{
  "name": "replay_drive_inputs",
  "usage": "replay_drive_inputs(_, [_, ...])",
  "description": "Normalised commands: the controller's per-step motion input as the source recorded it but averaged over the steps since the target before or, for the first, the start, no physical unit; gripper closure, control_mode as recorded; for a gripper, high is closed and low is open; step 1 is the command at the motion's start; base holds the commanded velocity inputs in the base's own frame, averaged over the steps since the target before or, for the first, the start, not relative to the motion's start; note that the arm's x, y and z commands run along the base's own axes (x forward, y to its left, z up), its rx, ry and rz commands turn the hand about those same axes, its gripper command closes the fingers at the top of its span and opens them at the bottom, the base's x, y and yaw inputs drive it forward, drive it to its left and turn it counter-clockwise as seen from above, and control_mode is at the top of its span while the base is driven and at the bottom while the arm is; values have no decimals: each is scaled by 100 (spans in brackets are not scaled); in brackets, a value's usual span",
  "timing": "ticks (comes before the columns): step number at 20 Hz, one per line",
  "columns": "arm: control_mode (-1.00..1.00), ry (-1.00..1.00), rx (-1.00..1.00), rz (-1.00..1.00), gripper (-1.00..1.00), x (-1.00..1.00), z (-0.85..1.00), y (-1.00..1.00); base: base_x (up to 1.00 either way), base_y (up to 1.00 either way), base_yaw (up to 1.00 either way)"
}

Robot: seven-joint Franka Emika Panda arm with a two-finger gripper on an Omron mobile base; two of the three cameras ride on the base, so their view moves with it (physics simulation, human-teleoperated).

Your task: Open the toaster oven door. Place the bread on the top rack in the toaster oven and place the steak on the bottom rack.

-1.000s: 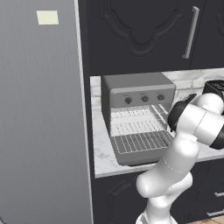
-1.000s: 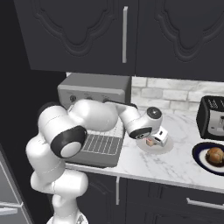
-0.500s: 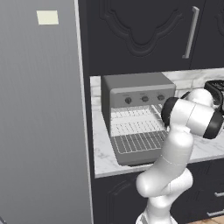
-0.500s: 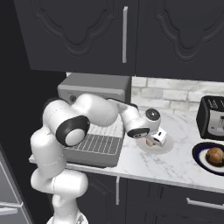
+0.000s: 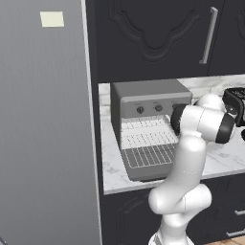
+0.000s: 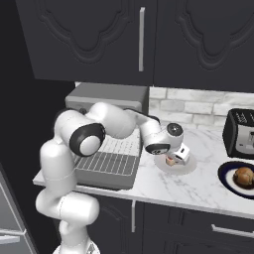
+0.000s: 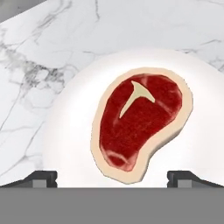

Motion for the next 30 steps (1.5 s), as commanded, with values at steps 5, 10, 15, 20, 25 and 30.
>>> replay_drive_inputs(5, [-100, 0, 0, 0, -100, 14, -12, -17, 0, 0, 0])
replay_drive_inputs(10, [-100, 0, 0, 0, -100, 14, -21, -1, 0, 0, 0])
replay_drive_inputs(15, [-100, 0, 0, 0, -100, 18, -22, 0, 0, 0, 0])
replay_drive_inputs(20, [-100, 0, 0, 0, -100, 14, -26, 0, 0, 0, 0])
replay_drive_inputs(25, [-100, 2, -4, 0, -100, 13, -37, 5, 0, 0, 0])
replay_drive_inputs(30, [-100, 7, -7, 0, 100, 4, -29, 19, 0, 0, 0])
